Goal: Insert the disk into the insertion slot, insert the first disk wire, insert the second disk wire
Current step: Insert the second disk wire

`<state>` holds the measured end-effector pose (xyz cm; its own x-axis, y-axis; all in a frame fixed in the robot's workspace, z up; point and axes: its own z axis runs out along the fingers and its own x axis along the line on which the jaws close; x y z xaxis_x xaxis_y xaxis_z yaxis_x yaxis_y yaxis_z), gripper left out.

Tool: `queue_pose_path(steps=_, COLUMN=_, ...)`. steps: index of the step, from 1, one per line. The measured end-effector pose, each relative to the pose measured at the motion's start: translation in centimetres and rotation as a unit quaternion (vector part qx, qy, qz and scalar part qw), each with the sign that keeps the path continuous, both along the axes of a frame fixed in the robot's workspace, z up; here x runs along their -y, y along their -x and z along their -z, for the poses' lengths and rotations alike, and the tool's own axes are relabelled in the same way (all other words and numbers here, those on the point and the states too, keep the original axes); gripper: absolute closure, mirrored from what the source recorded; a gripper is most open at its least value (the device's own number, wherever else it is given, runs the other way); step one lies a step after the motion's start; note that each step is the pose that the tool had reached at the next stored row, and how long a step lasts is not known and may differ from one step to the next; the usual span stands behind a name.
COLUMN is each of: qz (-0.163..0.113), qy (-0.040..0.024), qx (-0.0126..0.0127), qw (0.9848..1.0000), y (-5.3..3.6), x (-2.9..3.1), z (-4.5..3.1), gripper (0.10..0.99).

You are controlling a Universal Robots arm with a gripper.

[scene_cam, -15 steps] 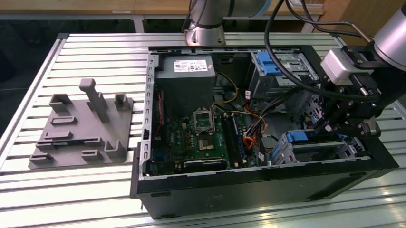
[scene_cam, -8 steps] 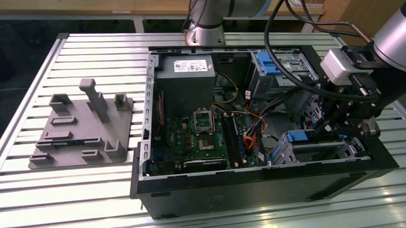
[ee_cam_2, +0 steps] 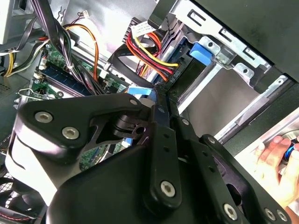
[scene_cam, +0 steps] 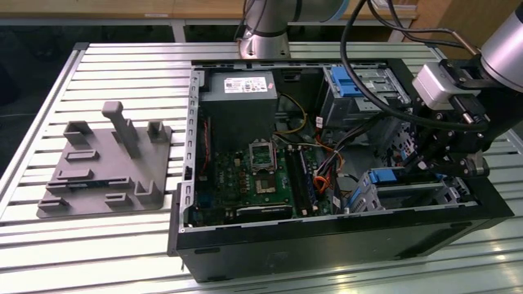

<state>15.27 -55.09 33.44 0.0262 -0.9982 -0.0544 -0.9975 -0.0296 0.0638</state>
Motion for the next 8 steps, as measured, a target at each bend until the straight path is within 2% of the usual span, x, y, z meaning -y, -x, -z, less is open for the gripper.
queue_pose_path(steps=8, qz=0.000, qy=0.0010, qx=-0.0031, qw=1.0000, y=0.00, x=0.00, z=0.00, gripper=0.945)
